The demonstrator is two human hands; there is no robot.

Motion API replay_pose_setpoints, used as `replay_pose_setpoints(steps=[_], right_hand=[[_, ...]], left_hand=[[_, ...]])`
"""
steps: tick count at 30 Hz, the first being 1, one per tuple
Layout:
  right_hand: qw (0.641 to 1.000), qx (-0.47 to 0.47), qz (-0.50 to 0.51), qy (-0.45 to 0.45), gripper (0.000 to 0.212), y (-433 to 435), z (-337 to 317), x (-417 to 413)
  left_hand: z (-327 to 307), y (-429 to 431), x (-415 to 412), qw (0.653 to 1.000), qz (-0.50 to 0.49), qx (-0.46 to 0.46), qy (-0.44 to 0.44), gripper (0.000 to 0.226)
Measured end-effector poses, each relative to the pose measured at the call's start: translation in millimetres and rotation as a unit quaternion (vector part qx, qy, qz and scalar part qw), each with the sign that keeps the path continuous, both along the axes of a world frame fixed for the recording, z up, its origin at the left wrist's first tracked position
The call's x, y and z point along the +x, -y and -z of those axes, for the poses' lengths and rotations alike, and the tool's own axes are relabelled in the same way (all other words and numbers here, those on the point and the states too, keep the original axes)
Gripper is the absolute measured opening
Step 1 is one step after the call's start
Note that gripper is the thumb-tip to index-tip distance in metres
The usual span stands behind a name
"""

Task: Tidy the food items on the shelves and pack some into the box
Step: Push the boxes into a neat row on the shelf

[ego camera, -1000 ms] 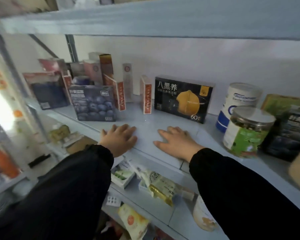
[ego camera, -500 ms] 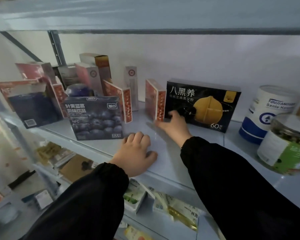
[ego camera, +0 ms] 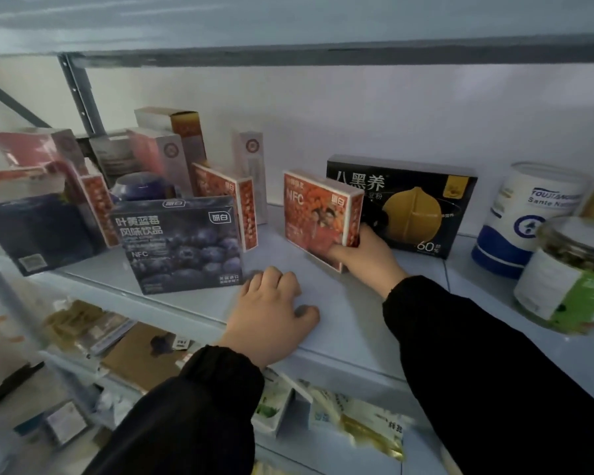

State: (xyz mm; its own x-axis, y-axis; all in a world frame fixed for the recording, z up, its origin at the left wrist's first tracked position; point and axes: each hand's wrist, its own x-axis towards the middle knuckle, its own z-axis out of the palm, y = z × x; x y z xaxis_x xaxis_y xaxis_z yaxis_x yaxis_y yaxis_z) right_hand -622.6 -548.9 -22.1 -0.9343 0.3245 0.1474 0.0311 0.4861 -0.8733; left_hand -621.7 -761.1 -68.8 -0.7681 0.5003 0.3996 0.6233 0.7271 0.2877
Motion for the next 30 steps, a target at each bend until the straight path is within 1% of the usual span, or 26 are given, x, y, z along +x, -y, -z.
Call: replay_pose_setpoints(steps=[3,5,7,8,9,10,11,12,13,14,15,16,18,20,22,25,28,29,30], right_hand=[[0.999,-0.028,-0.015,0.01,0.044,-22.1,2.2,31.4],[0.998,-0.058,0.003,0.014,0.054,-31.0,5.8,43.1],[0.989,-0.143,0.038,-0.01,0.066,-38.1,10.8,49.5],[0.981,-0.186,0.044,-0.024,0.064,-38.6,9.4,52.8],[0.974,-0.219,0.043,-0.033,0.06,-38.0,6.8,55.8],[0.968,-0.244,0.044,-0.043,0.055,-38.6,3.6,58.2],[0.961,-0.267,0.049,-0.054,0.053,-39.4,1.1,59.3],[0.956,-0.284,0.051,-0.06,0.051,-39.0,-1.1,60.6],[0.951,-0.297,0.052,-0.065,0.049,-38.4,-2.3,62.4],[0.95,-0.299,0.058,-0.067,0.042,-39.3,-2.7,63.8],[0.952,-0.289,0.066,-0.072,0.033,-41.3,-2.0,64.7],[0.958,-0.269,0.072,-0.075,0.03,-41.8,-1.0,66.2],[0.967,-0.23,0.074,-0.079,0.043,-47.1,1.4,68.1],[0.972,-0.214,0.065,-0.078,0.046,-49.0,2.4,65.3],[0.971,-0.22,0.055,-0.076,0.045,-50.3,3.9,60.3],[0.971,-0.222,0.046,-0.082,0.048,-53.4,4.2,54.0],[0.974,-0.203,0.042,-0.097,0.039,-52.4,0.0,54.8],[0.974,-0.195,0.043,-0.104,0.038,-51.7,-1.0,56.4],[0.975,-0.188,0.045,-0.111,0.039,-50.3,-2.0,58.2]], left_hand=[[-2.8,-1.1,1.0,0.999,-0.011,-0.012,0.027,0.06],[-4.4,-2.5,-0.5,0.999,-0.017,-0.018,0.035,0.061],[-12.7,-9.8,-5.5,0.996,-0.037,-0.04,0.075,0.058],[-19.4,-17.1,-8.9,0.991,-0.052,-0.038,0.114,0.056],[-29.9,-25.5,-11.6,0.984,-0.063,-0.006,0.166,0.057],[-40.3,-35.1,-15.7,0.972,-0.057,0.059,0.221,0.062],[-50.8,-45.1,-19.5,0.953,-0.036,0.142,0.264,0.065],[-59.0,-54.3,-23.4,0.932,-0.007,0.221,0.289,0.058],[-64.1,-62.6,-24.5,0.91,0.024,0.283,0.303,0.044],[-65.7,-70.2,-25.1,0.889,0.055,0.332,0.311,0.031],[-64.1,-77.0,-25.8,0.873,0.081,0.37,0.307,0.022],[-60.2,-79.3,-26.1,0.862,0.096,0.394,0.302,0.018],[-51.3,-83.9,-25.3,0.854,0.116,0.407,0.303,0.014],[-43.0,-83.8,-30.5,0.851,0.122,0.407,0.31,0.017],[-39.1,-83.6,-35.7,0.844,0.125,0.416,0.314,0.02],[-36.6,-83.7,-38.2,0.834,0.129,0.433,0.317,0.018],[-37.6,-84.8,-40.1,0.836,0.137,0.434,0.308,0.018],[-37.6,-85.2,-41.3,0.836,0.138,0.434,0.305,0.02],[-38.3,-85.2,-41.8,0.839,0.138,0.431,0.304,0.029]])
